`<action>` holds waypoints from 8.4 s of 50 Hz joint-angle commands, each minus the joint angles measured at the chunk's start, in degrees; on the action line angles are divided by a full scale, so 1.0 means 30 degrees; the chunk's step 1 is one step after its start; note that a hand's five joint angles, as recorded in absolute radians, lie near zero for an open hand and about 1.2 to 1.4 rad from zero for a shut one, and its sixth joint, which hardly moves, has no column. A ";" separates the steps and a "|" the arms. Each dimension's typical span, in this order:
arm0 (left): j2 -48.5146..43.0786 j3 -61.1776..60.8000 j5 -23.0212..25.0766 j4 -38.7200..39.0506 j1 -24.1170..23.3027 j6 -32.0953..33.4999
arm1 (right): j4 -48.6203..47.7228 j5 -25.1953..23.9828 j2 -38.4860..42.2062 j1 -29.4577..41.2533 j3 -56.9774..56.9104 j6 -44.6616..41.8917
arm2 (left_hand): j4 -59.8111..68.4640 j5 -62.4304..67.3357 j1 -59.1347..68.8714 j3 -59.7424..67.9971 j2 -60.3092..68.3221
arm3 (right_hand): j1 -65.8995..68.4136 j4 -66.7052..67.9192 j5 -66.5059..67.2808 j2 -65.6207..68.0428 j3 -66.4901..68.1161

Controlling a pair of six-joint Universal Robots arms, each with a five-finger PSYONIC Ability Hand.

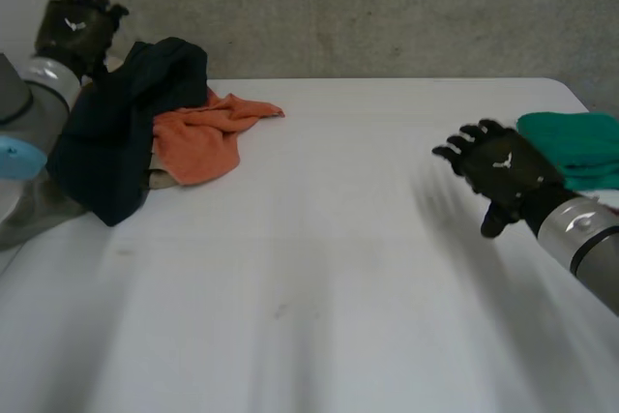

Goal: Fold the laundry.

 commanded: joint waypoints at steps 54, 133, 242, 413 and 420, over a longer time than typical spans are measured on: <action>0.1401 -0.6577 -0.0557 0.4496 -0.9588 -0.4012 | 0.0345 -0.0080 -0.3441 -0.3385 0.1778 0.2910 | 1.8341 1.7987 1.8582 1.8246 1.8246 | -0.0938 -0.0572 -0.0795 -0.0745 -0.0671; 1.1699 -1.7696 -0.4365 0.1947 -1.2256 0.2881 | 1.0566 0.2733 0.4500 0.4320 -0.8275 -0.0163 | 2.2774 2.2421 2.3015 2.2679 2.2679 | 2.2396 2.2762 2.2538 2.2588 2.2663; 0.1780 -0.7337 -0.0234 1.1784 -0.4227 -0.3974 | -0.1982 0.8386 0.9705 0.6224 -1.5330 0.6368 | 2.2774 2.2421 2.3015 2.2679 2.2679 | 2.2396 2.2762 2.2538 2.2588 2.2663; 1.2319 -2.7310 -0.2842 0.3850 -1.1404 0.0858 | 0.2073 -0.1575 0.0897 -0.2389 0.3389 -0.2043 | 2.2774 2.2421 2.3015 2.2679 2.2679 | 2.2396 2.2762 2.2538 2.2588 2.2663; 1.2260 -2.7310 -0.2901 0.3705 -1.1726 0.1006 | 0.4414 -0.1633 -0.1009 -0.2272 0.3360 -0.1777 | 2.2774 2.2421 2.3015 2.2679 2.2679 | 2.2396 2.2762 2.2538 2.2588 2.2663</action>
